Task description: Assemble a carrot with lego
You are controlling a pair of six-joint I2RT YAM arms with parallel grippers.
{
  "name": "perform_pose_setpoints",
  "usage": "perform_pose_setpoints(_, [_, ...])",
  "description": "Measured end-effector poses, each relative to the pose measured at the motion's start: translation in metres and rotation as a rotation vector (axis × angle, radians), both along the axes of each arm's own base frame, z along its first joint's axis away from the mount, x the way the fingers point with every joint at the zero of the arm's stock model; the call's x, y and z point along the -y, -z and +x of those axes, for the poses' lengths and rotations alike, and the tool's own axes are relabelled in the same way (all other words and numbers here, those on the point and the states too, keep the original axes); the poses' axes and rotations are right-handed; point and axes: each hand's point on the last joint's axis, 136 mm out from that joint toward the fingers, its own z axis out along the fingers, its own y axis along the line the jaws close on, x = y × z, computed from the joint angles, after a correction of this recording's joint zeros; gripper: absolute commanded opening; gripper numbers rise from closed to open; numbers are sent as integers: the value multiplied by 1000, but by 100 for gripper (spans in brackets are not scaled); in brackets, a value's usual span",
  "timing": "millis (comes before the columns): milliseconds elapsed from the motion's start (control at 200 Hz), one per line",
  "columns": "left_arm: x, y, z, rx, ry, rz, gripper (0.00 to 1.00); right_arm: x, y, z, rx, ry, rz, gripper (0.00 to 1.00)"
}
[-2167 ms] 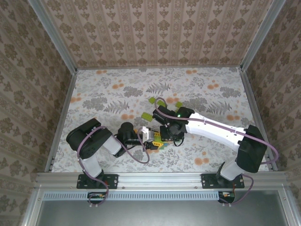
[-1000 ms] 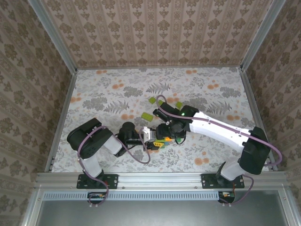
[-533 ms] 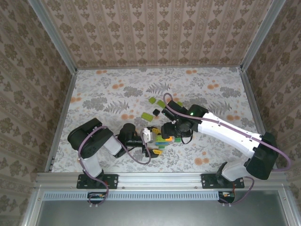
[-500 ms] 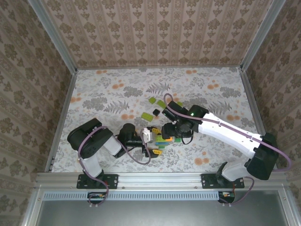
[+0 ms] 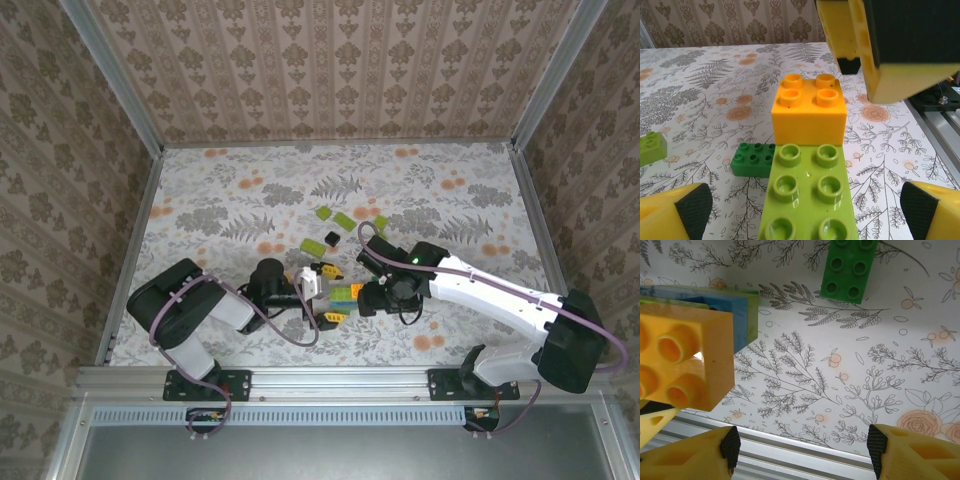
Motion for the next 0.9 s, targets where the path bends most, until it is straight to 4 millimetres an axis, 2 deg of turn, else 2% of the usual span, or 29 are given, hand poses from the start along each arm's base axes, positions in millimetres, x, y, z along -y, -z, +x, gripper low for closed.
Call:
perform_pose_setpoints(160, [0, -3, 0, -3, 0, 3, 100, -3, 3, 2, 6, 0, 11, 70])
perform_pose_setpoints(390, [-3, 4, 1, -30, -9, 31, 100, -1, 10, 9, 9, 13, -14, 70])
perform_pose_setpoints(900, [-12, 6, 24, -17, -91, 30, 100, 12, 15, 36, 43, 57, -98, 70])
